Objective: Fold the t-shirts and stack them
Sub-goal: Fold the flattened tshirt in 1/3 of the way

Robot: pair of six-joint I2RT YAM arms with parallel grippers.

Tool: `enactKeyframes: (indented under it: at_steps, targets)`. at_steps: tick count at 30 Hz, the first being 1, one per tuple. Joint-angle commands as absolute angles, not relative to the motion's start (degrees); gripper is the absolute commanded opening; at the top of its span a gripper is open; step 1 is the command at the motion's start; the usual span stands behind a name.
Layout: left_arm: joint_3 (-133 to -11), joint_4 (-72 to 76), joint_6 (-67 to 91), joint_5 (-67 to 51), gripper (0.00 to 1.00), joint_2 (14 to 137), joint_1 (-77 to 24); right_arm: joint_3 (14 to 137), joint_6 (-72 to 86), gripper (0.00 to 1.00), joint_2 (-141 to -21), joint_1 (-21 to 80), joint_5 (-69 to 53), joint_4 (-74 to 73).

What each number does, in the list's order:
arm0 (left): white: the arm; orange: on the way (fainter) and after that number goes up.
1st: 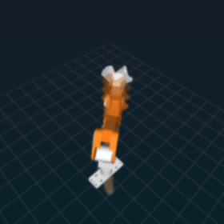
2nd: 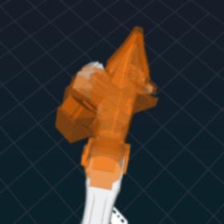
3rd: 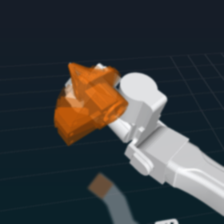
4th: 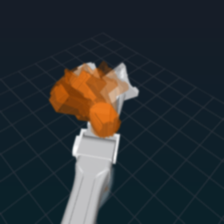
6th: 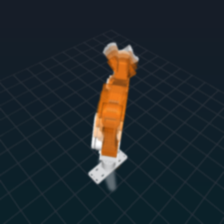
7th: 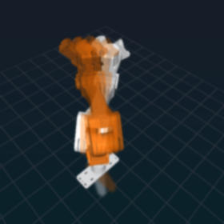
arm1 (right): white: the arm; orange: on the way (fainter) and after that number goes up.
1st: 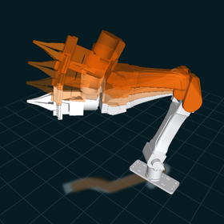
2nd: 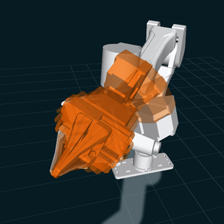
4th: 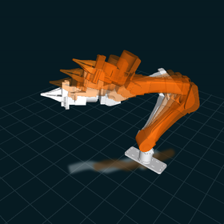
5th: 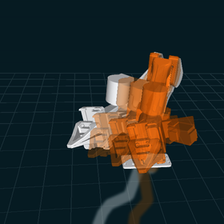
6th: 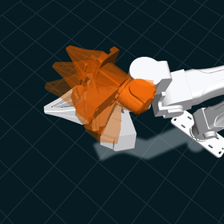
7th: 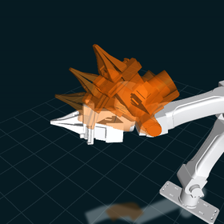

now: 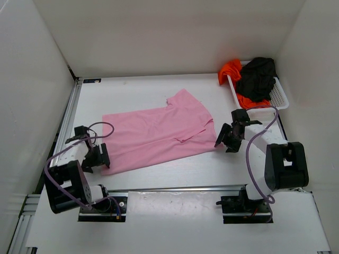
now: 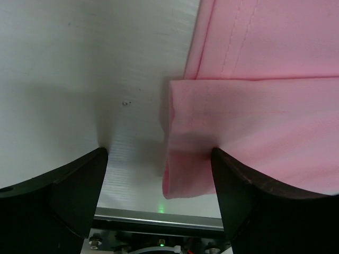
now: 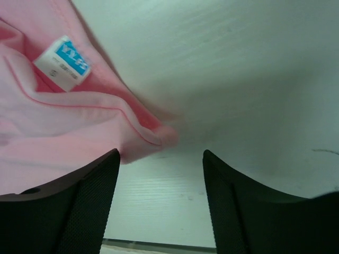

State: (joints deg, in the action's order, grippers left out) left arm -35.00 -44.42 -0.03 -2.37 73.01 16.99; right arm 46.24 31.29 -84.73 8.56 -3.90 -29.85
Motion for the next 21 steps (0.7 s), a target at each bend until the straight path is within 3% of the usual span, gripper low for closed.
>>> enactKeyframes:
  at_steps: [1, 4, 5, 9, 10, 11, 21]
  targets:
    - [-34.9, -44.2, 0.0, -5.7, 0.88, 75.6, 17.2, 46.5, 32.1, 0.65, -86.0, 7.9, -8.6, -24.4]
    - [-35.4, -42.9, 0.0, -5.7, 0.76, 77.3, 17.2, 46.5, 32.1, 0.54, -86.7, 7.9, -9.8, -24.4]
    - [-36.1, -42.9, 0.0, -5.7, 0.64, 78.0, 17.2, 45.8, 32.6, 0.46, -86.7, 7.9, -9.8, -23.9]
    - [-37.2, -42.9, 0.0, -5.7, 0.35, 79.5, 17.2, 43.7, 33.2, 0.0, -86.7, 7.3, -11.7, -24.6]
    - [-37.2, -42.9, 0.0, -5.7, 0.17, 80.1, 17.2, 43.2, 33.8, 0.0, -85.3, 6.8, -11.7, -25.1]
    - [-37.7, -42.9, 0.0, -4.7, 0.1, 80.1, 17.2, 41.7, 34.4, 0.0, -84.5, 6.8, -11.7, -25.9]
    - [-36.6, -49.5, 0.0, 4.8, 0.1, 71.8, 17.2, 25.3, 44.5, 0.0, -57.3, 7.4, -6.2, -46.6]
